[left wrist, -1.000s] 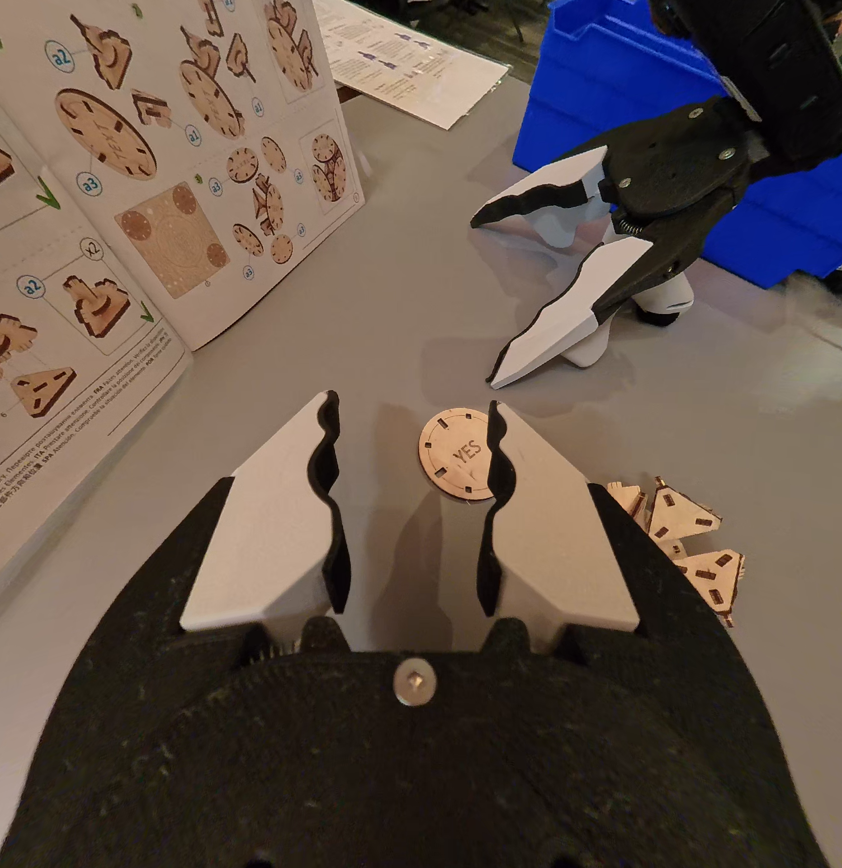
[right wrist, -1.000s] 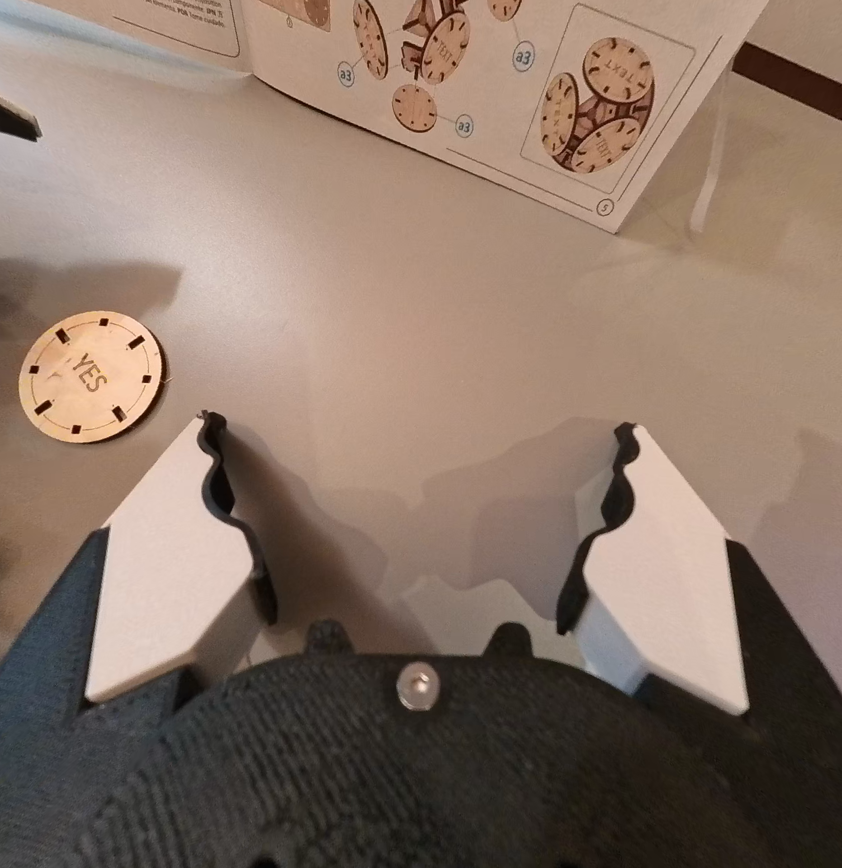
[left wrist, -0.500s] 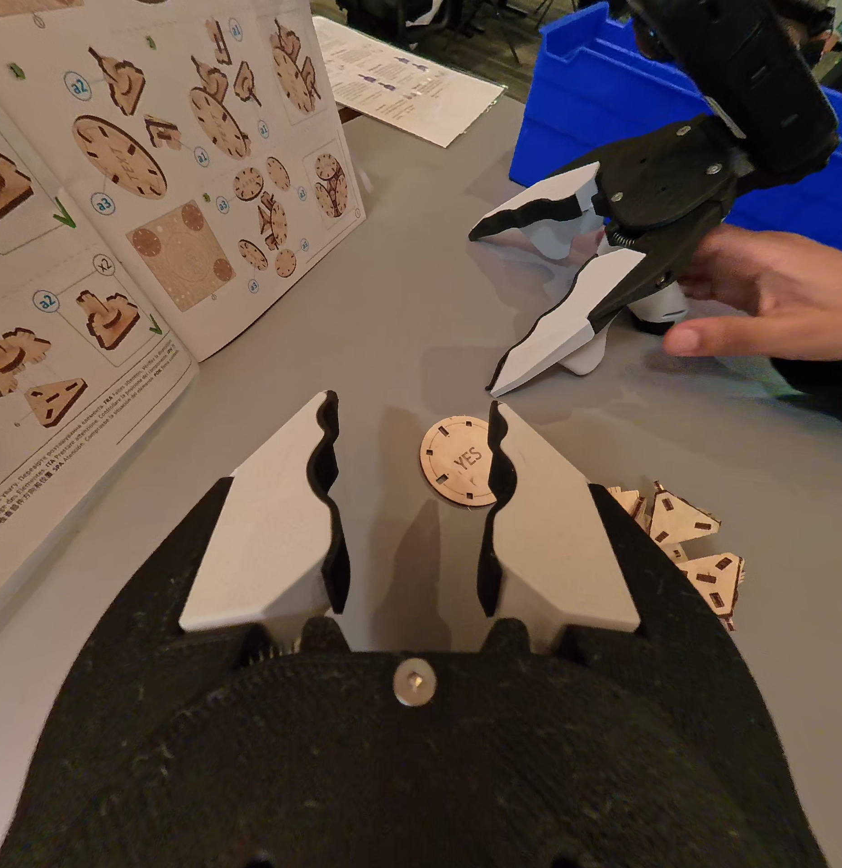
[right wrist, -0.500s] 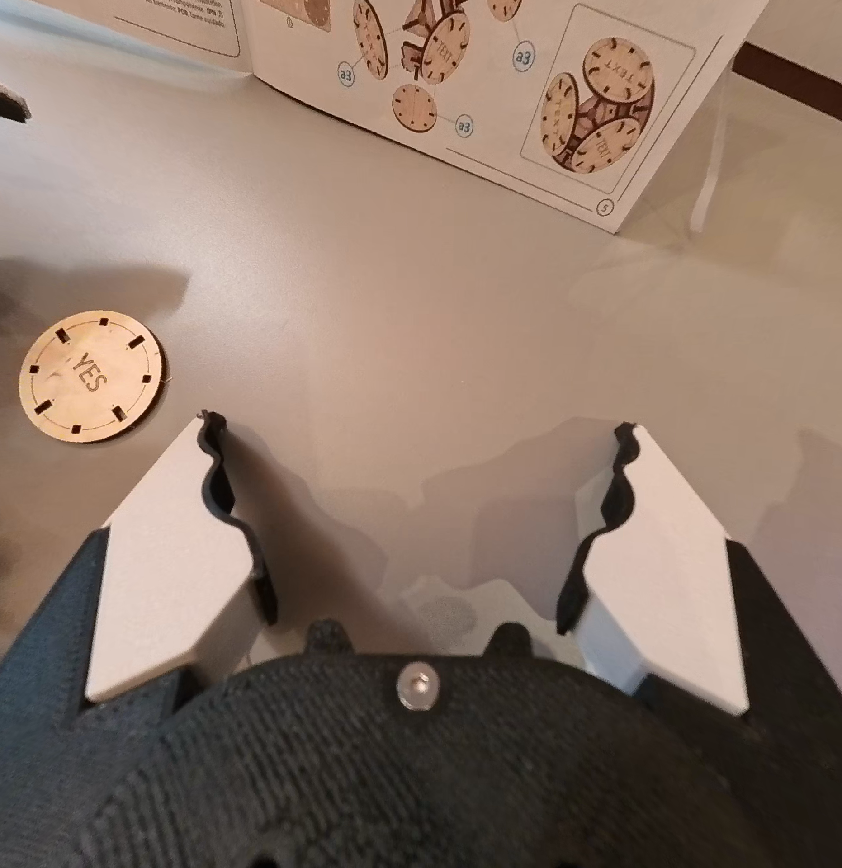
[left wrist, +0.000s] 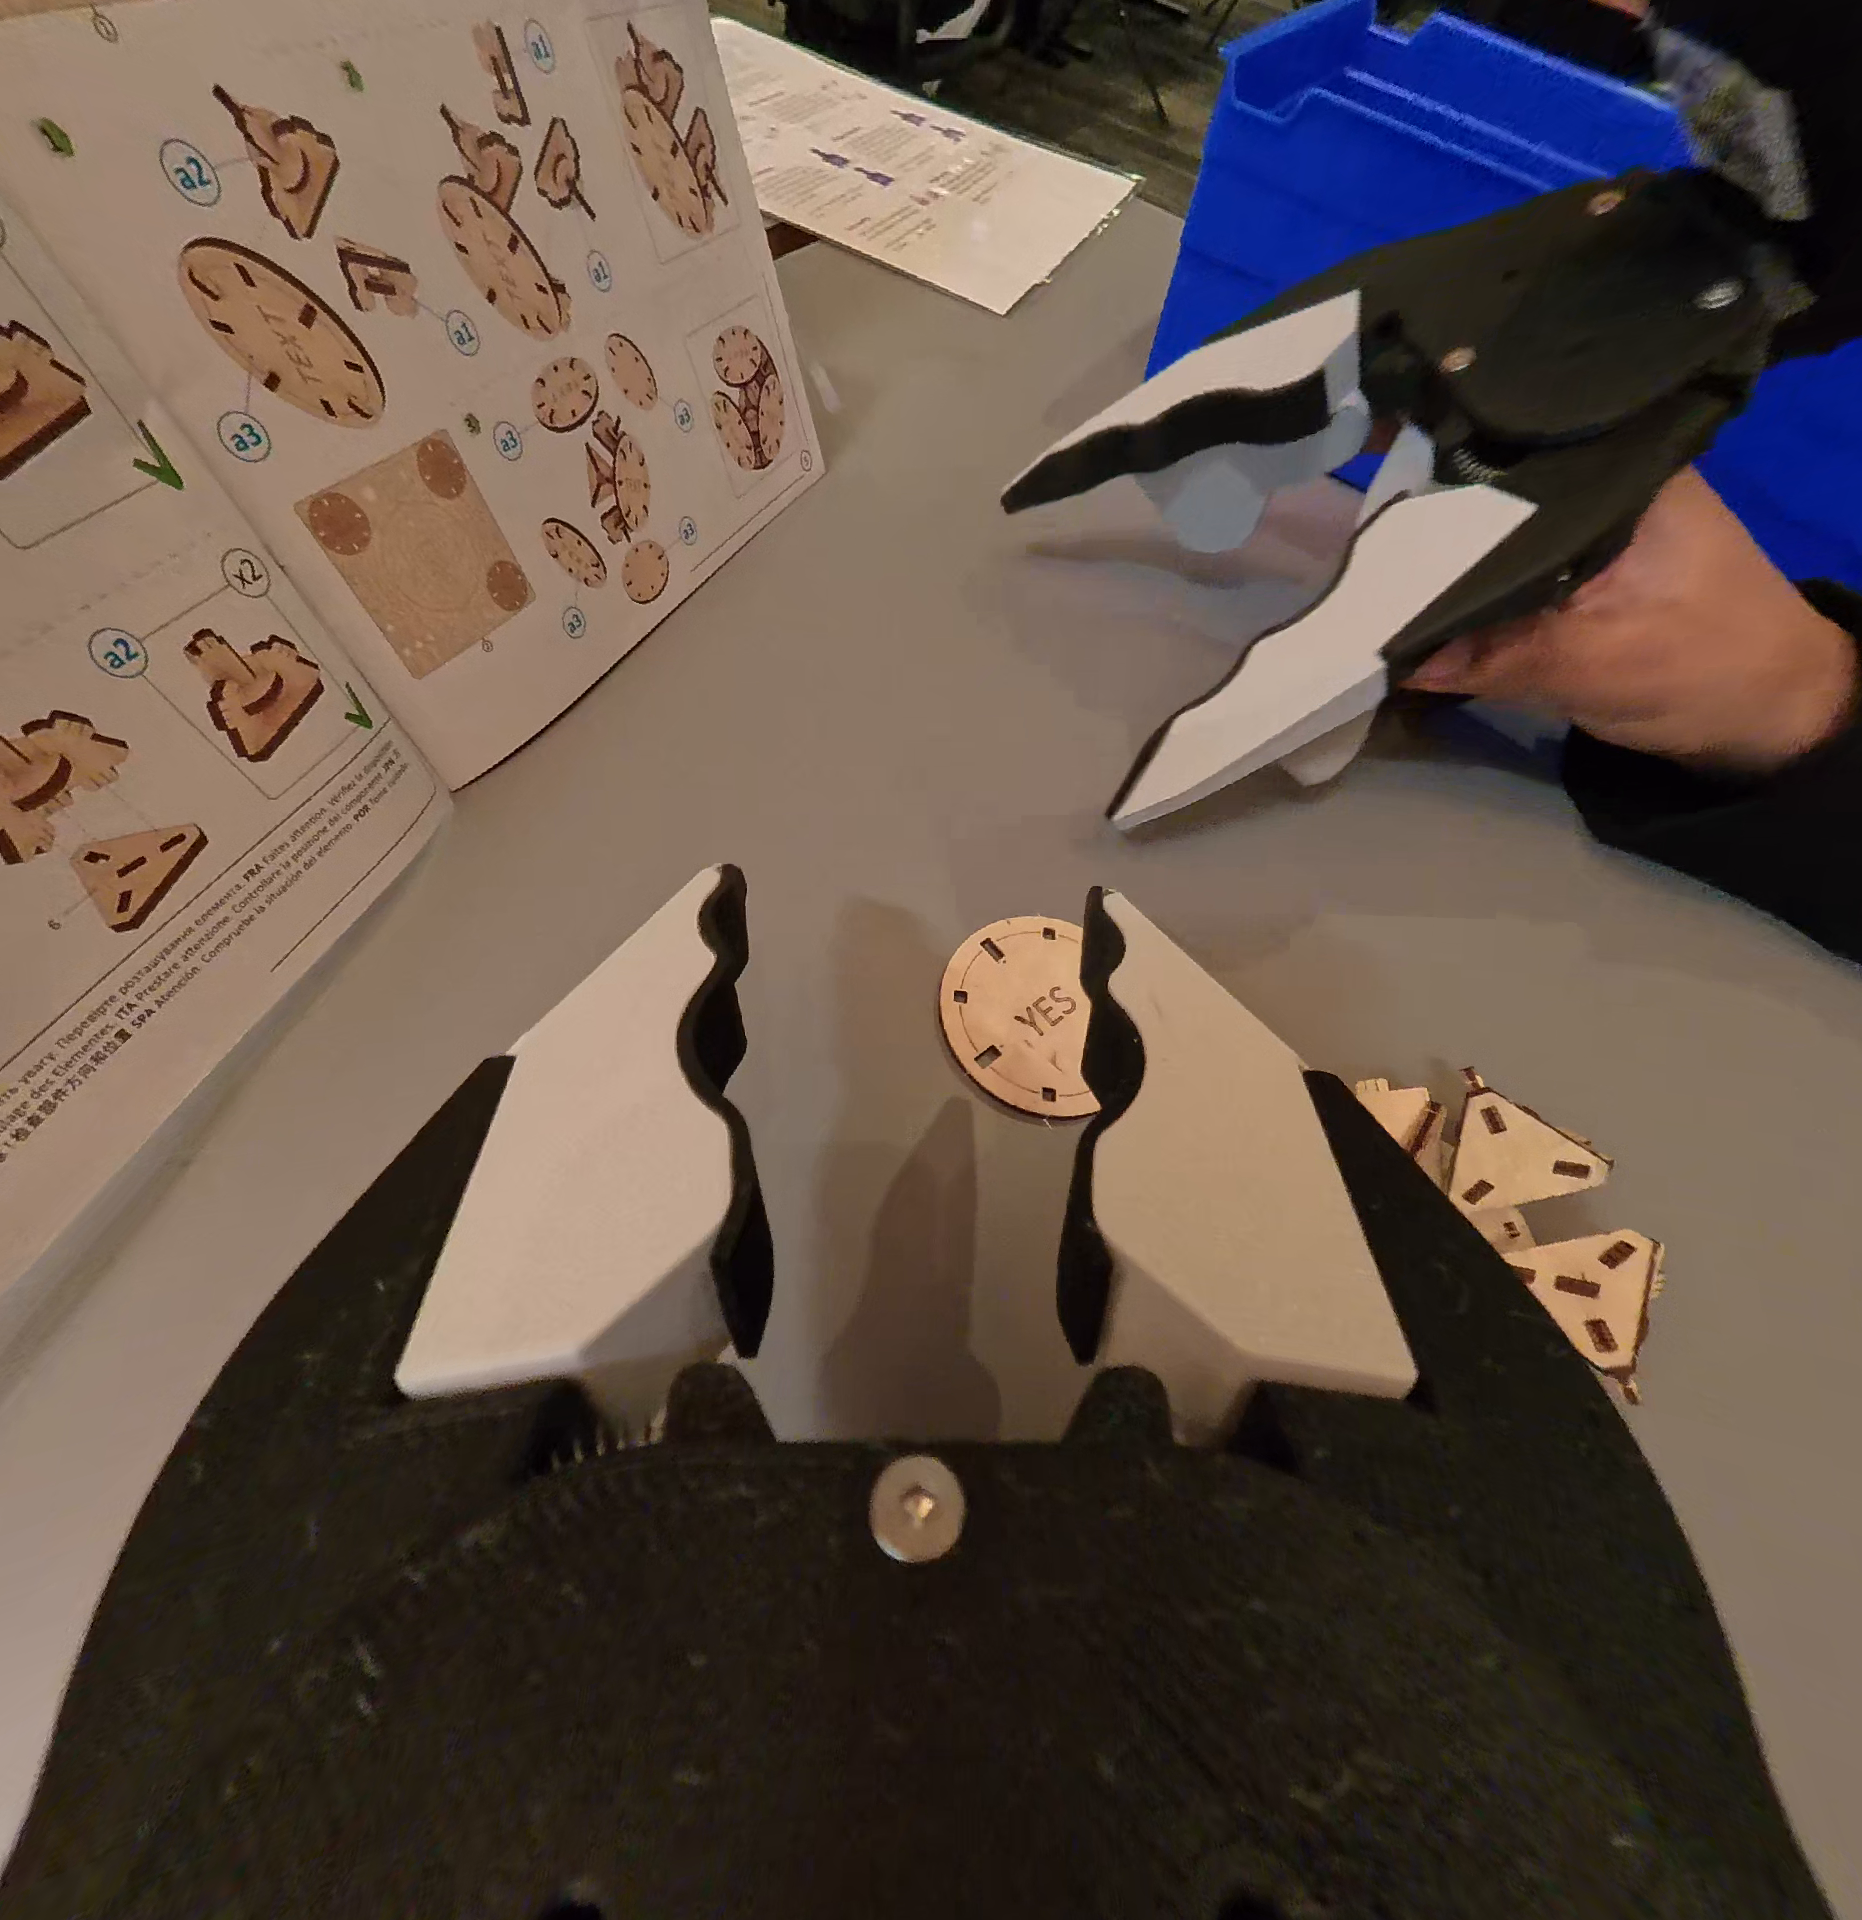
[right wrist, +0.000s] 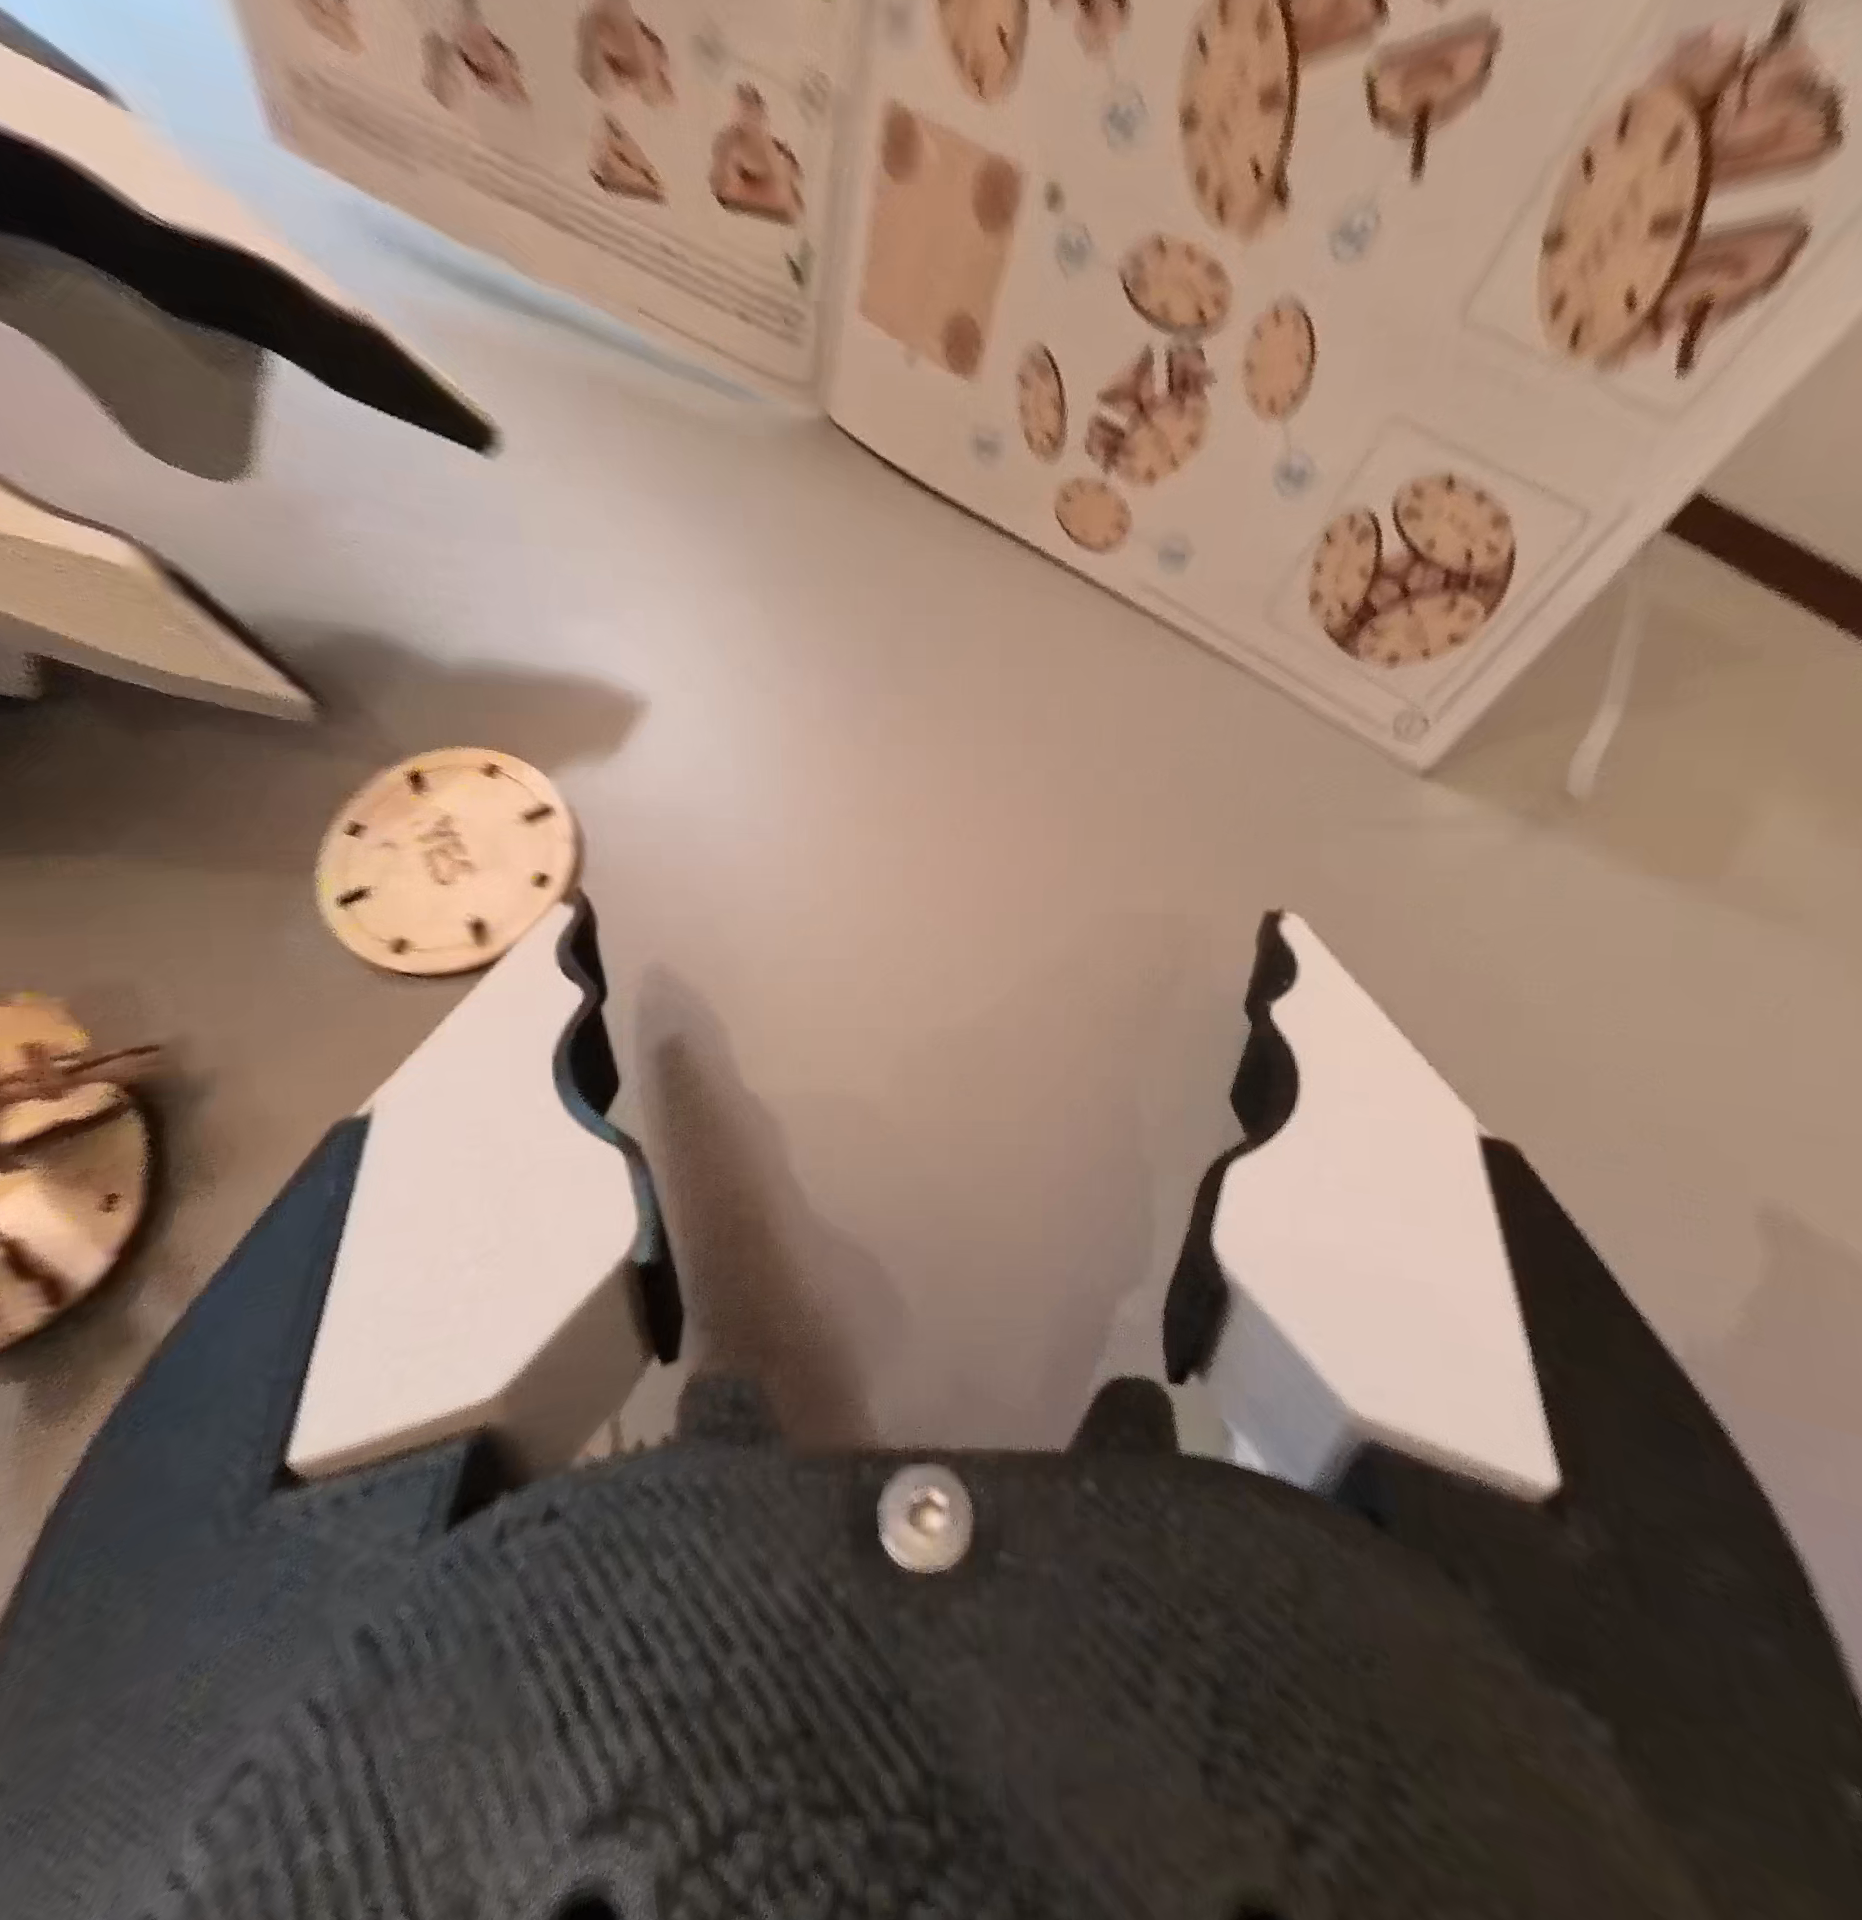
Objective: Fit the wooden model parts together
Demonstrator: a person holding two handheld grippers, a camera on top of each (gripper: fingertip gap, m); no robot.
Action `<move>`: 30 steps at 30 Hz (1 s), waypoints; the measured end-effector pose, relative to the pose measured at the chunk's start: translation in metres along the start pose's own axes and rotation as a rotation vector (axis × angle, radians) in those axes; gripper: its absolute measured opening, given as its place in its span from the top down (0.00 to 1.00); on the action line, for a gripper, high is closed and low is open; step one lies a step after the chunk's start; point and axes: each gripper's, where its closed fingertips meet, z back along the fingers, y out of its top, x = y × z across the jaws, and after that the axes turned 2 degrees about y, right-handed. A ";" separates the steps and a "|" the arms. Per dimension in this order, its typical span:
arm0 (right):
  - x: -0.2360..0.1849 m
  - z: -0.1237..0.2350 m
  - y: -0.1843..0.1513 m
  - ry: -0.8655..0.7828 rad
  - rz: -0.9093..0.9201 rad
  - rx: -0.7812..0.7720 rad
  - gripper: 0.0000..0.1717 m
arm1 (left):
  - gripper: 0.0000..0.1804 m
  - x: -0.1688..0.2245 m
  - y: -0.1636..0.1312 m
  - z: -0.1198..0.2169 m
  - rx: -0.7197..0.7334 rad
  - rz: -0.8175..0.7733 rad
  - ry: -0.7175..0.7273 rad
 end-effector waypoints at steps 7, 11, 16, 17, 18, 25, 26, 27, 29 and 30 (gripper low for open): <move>-0.033 -0.001 0.004 0.096 0.023 -0.013 0.36 | 0.66 -0.003 -0.001 0.000 -0.005 -0.008 0.036; -0.036 -0.001 0.006 0.106 0.026 -0.005 0.36 | 0.67 -0.002 -0.003 -0.001 -0.021 -0.030 0.044; -0.033 0.001 0.010 0.088 0.034 0.023 0.37 | 0.68 0.000 -0.002 -0.001 -0.018 -0.051 0.042; -0.032 0.001 0.011 0.083 0.037 0.032 0.37 | 0.68 -0.001 -0.002 0.000 -0.012 -0.056 0.049; -0.031 0.001 0.011 0.080 0.040 0.038 0.37 | 0.68 -0.002 -0.001 0.002 -0.004 -0.060 0.058; -0.030 0.013 0.030 0.070 0.070 0.174 0.43 | 0.71 -0.002 0.008 0.011 0.035 -0.097 0.091; -0.030 0.018 0.036 0.066 0.079 0.211 0.46 | 0.71 -0.002 0.007 0.010 0.024 -0.115 0.103; -0.030 0.023 0.041 0.061 0.086 0.242 0.48 | 0.71 -0.002 0.006 0.009 0.011 -0.137 0.119; -0.027 0.030 0.048 0.045 0.096 0.293 0.51 | 0.72 -0.001 0.005 0.008 -0.005 -0.177 0.149; -0.025 0.033 0.049 0.030 0.098 0.310 0.52 | 0.73 -0.001 0.005 0.007 -0.005 -0.190 0.157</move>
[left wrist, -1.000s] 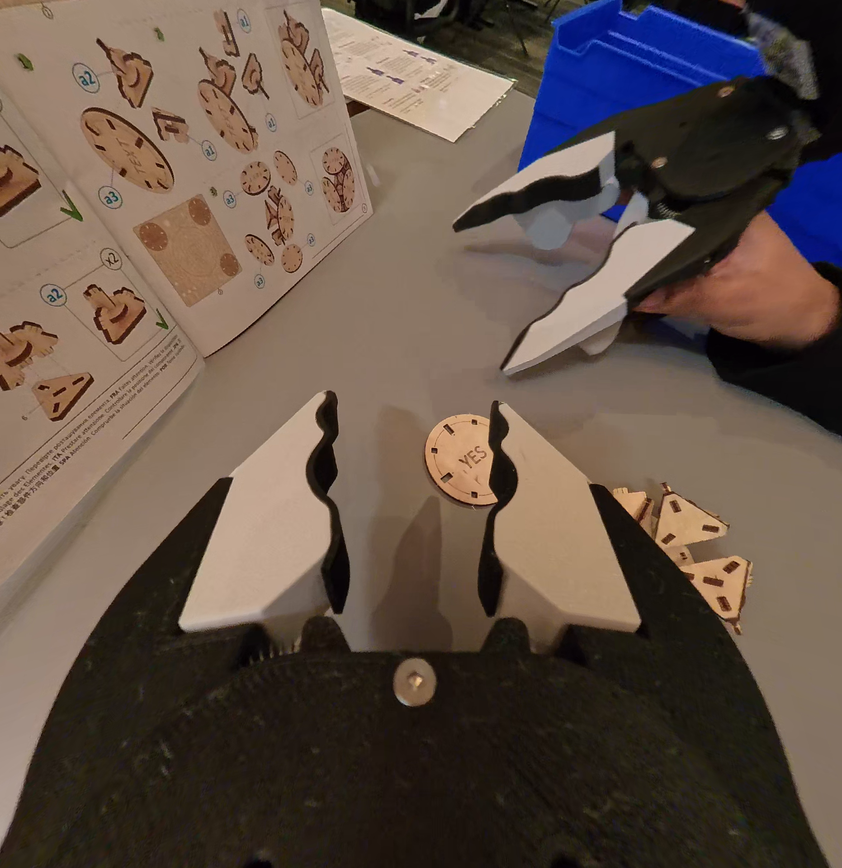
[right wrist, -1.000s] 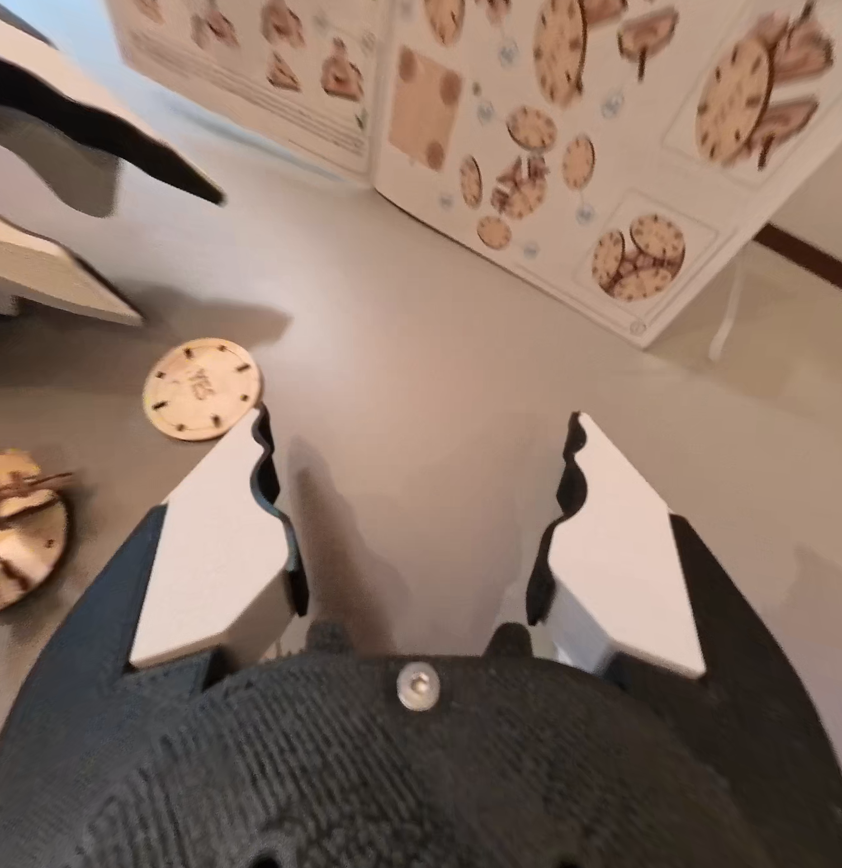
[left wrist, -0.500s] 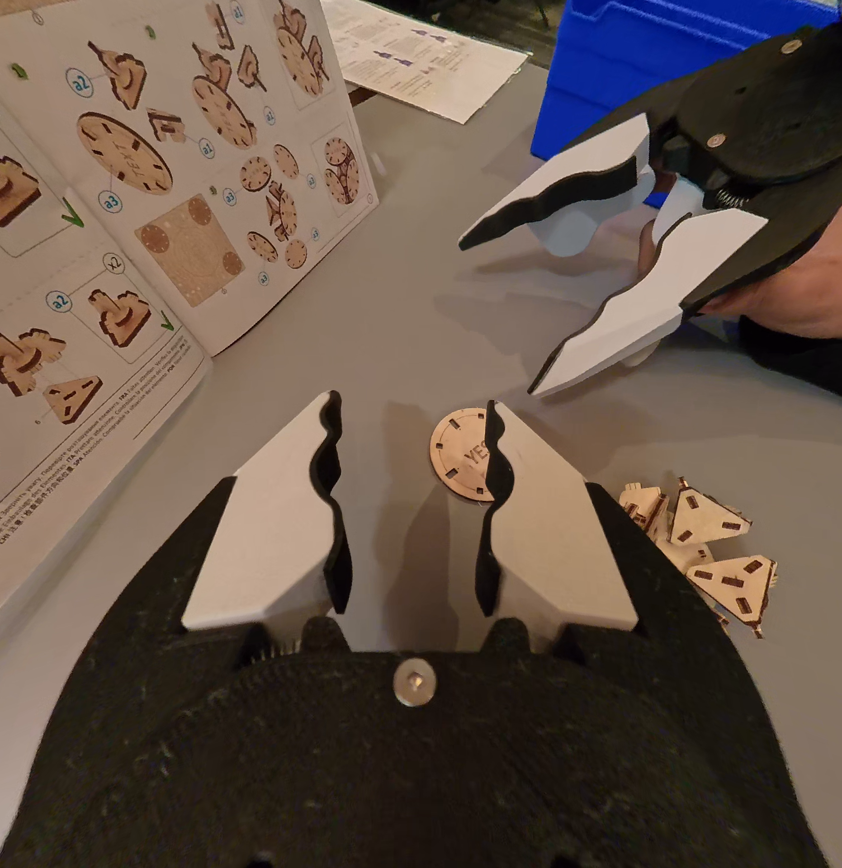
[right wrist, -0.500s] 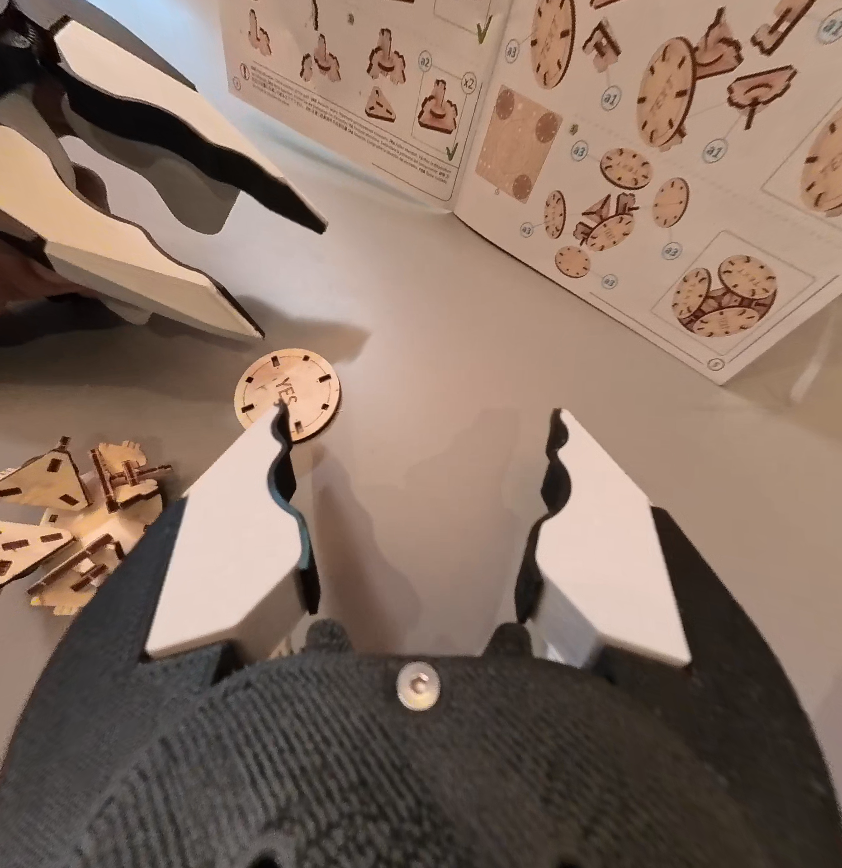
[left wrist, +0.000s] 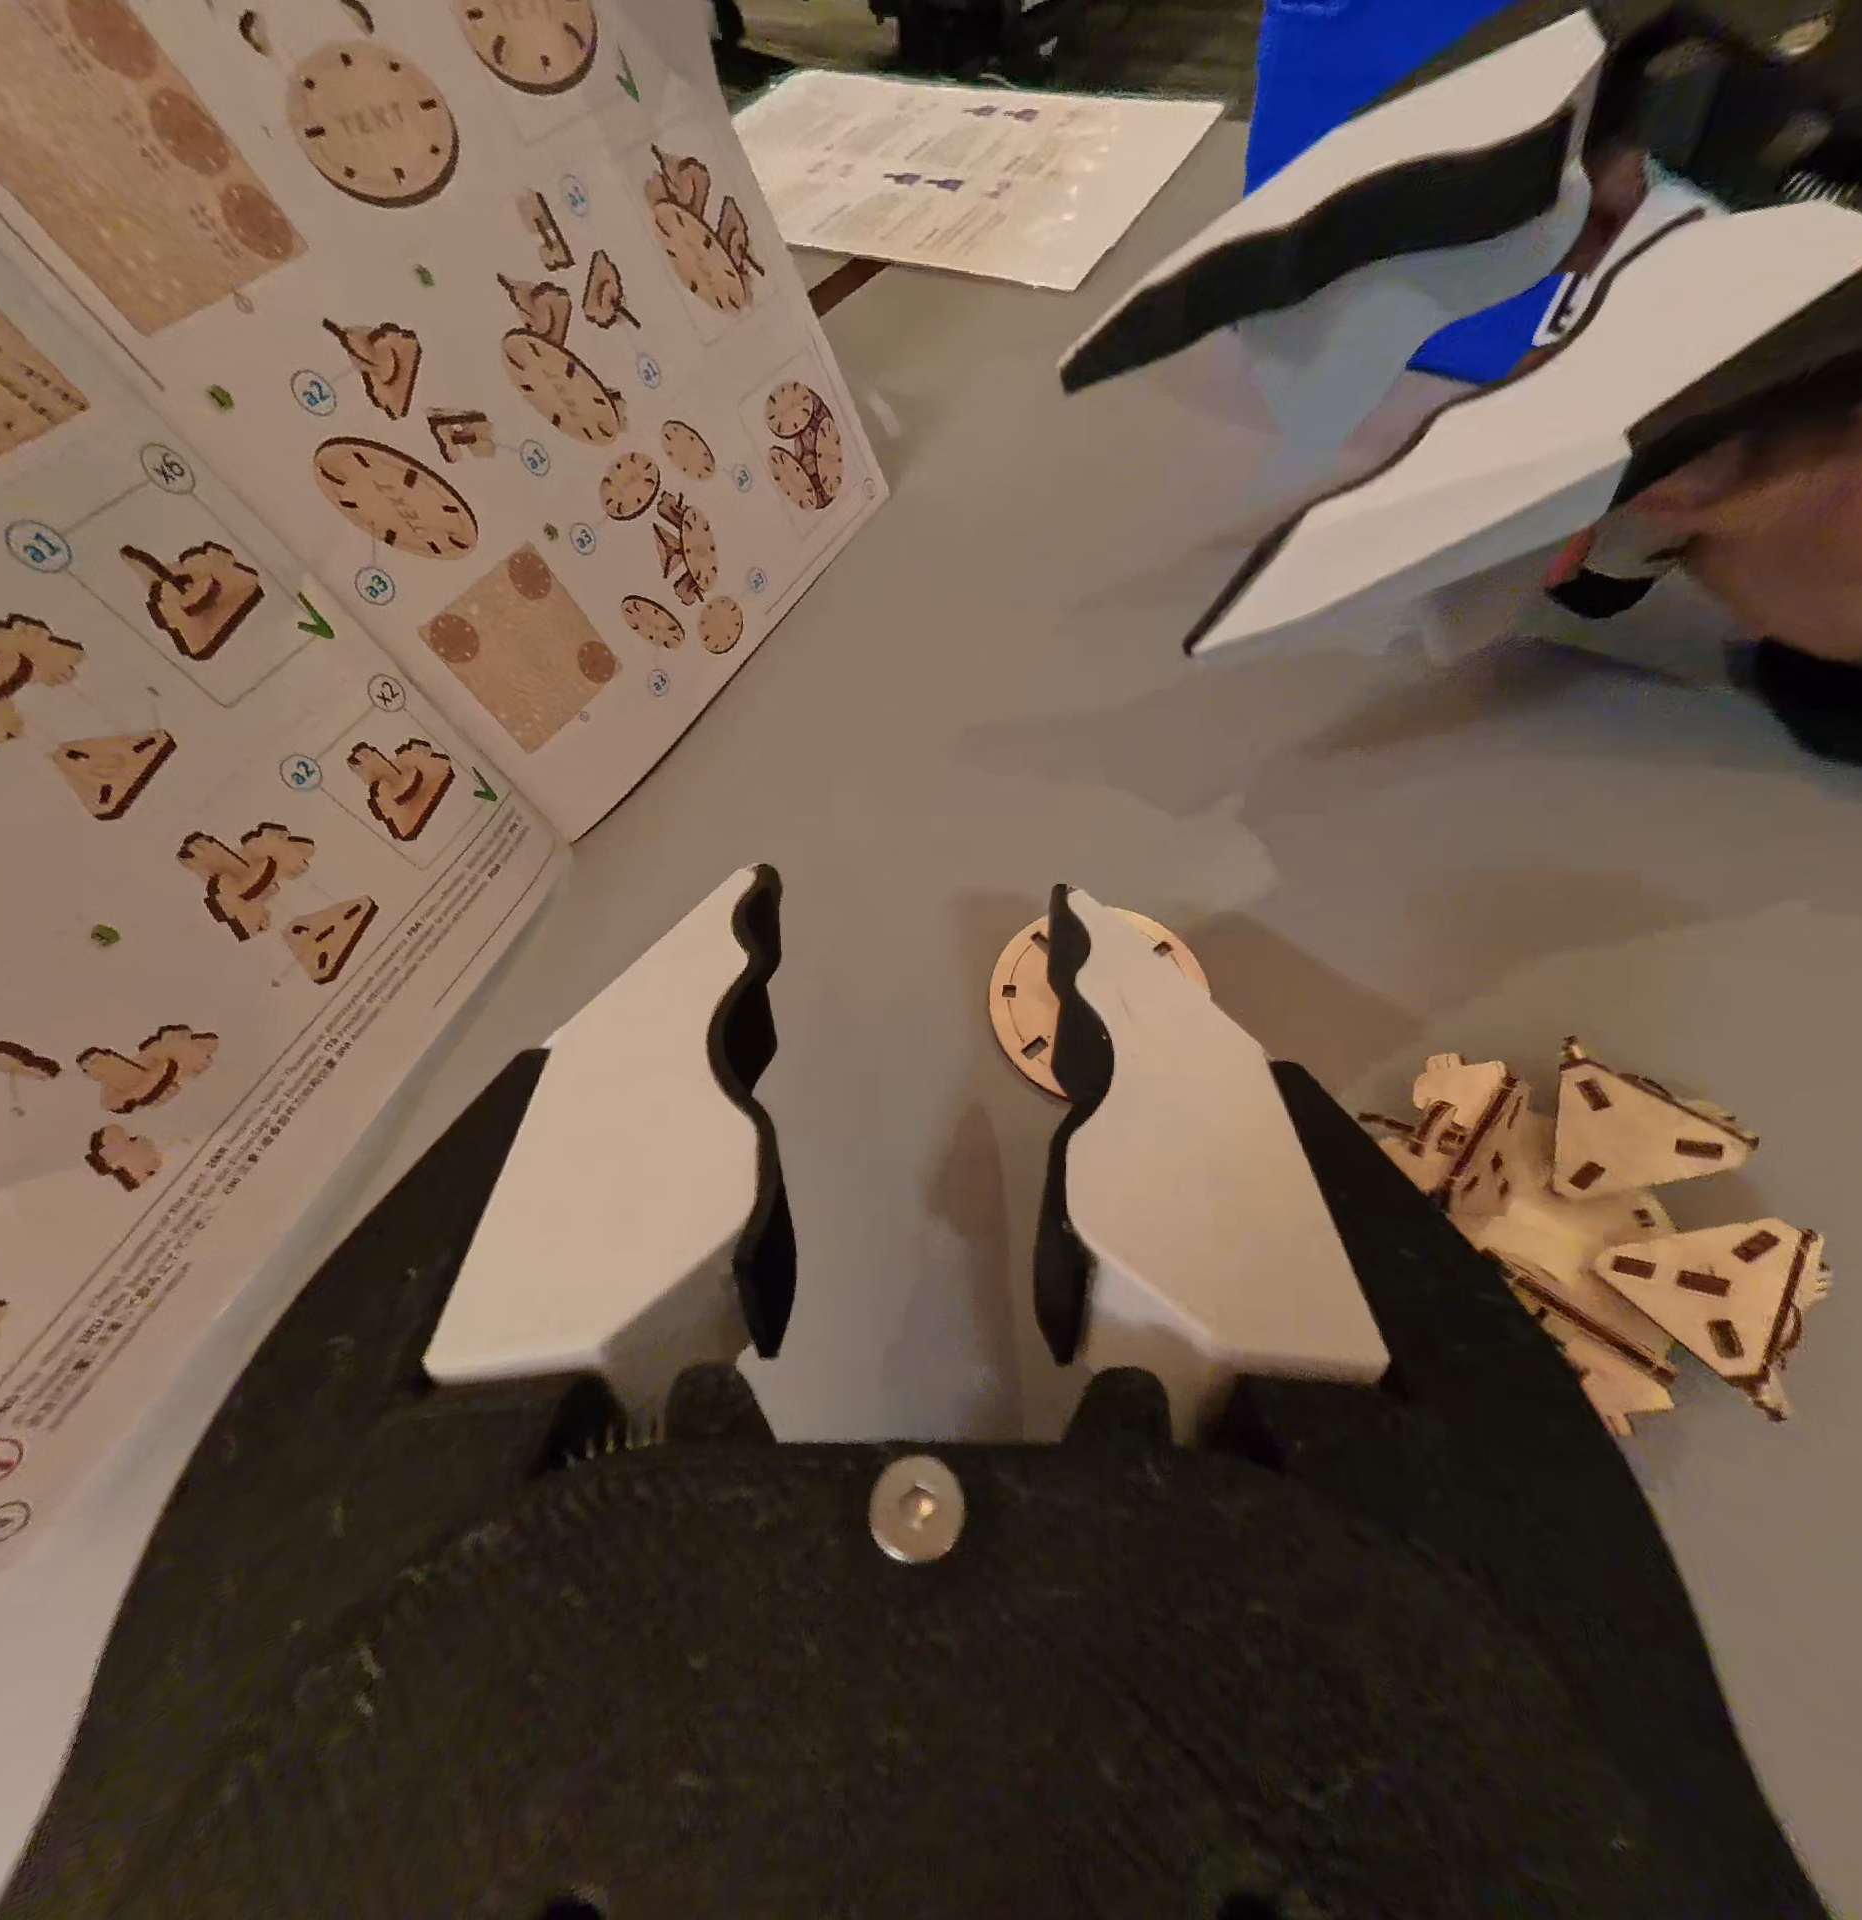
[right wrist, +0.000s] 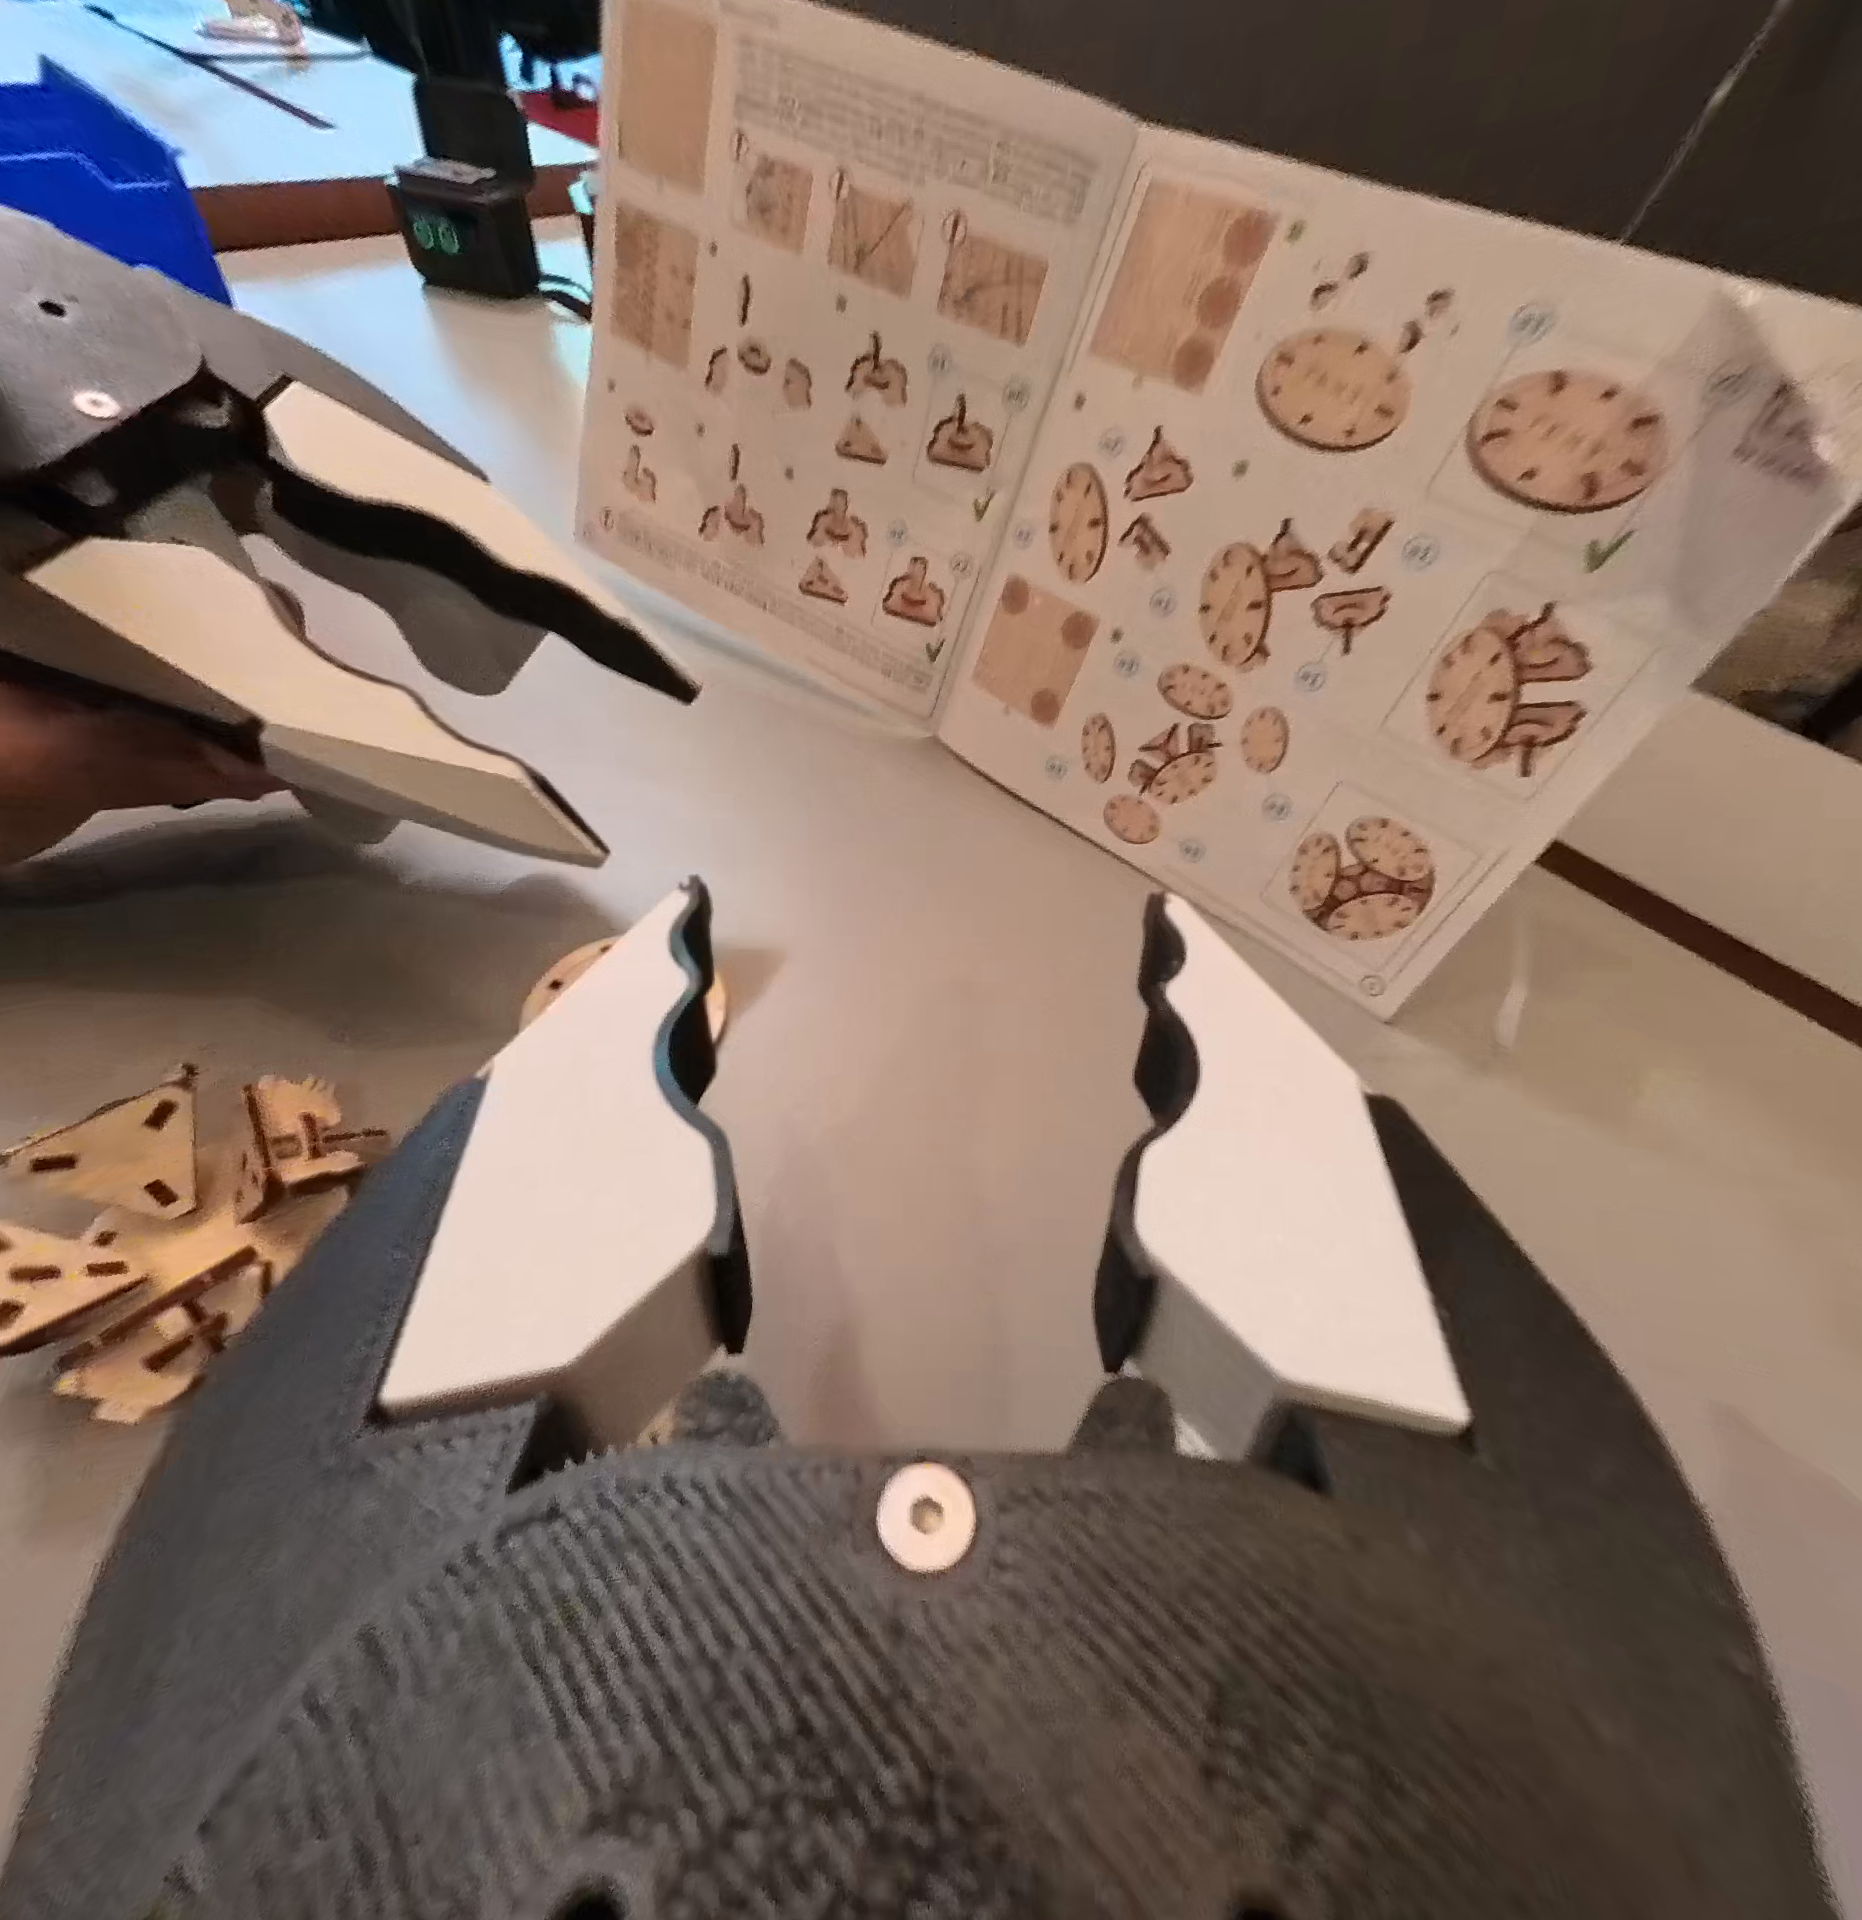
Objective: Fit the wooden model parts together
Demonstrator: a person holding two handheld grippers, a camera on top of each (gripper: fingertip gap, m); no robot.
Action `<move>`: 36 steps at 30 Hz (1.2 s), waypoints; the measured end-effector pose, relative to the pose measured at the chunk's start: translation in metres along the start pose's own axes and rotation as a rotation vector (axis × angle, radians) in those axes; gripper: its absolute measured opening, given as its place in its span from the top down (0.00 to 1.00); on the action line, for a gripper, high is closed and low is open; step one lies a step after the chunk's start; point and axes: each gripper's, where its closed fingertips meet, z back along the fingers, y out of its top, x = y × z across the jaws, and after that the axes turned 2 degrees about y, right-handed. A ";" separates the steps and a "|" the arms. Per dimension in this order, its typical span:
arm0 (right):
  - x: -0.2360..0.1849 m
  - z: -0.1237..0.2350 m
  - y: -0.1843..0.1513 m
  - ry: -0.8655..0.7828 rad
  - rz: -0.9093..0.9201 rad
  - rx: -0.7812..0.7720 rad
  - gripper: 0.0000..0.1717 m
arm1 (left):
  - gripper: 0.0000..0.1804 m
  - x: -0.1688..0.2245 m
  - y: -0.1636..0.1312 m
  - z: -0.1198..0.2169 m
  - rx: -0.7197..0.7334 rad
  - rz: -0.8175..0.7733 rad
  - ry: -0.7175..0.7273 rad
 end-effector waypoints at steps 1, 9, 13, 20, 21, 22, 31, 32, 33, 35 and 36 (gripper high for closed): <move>0.004 0.001 0.000 -0.024 0.004 0.008 0.52 | 0.77 0.001 0.001 0.000 0.008 -0.001 0.001; 0.011 0.001 -0.004 -0.072 0.015 0.044 0.70 | 1.00 -0.006 0.012 0.015 0.129 0.106 -0.041; 0.004 -0.001 -0.008 -0.005 -0.028 0.041 0.80 | 1.00 -0.020 0.015 0.022 0.190 0.014 0.108; 0.007 -0.001 -0.014 0.023 -0.067 0.028 0.89 | 1.00 -0.015 0.018 0.021 0.236 0.067 0.083; 0.006 -0.001 -0.013 0.027 -0.067 0.030 0.90 | 1.00 -0.015 0.018 0.020 0.235 0.080 0.075; 0.004 -0.001 -0.014 0.043 -0.064 0.027 0.94 | 1.00 -0.014 0.018 0.020 0.232 0.088 0.069; -0.004 -0.002 -0.017 0.070 -0.027 0.002 1.00 | 1.00 -0.017 0.015 0.016 0.203 0.055 0.126; -0.003 -0.002 -0.017 0.064 -0.023 -0.002 1.00 | 1.00 -0.017 0.015 0.016 0.200 0.051 0.128; -0.003 -0.003 -0.018 0.059 -0.020 -0.006 1.00 | 1.00 -0.016 0.015 0.016 0.197 0.048 0.126; -0.003 -0.004 -0.019 0.053 -0.016 -0.013 0.98 | 1.00 -0.015 0.014 0.015 0.191 0.044 0.119; -0.002 -0.004 -0.019 0.049 -0.016 -0.016 0.97 | 1.00 -0.015 0.014 0.014 0.188 0.042 0.115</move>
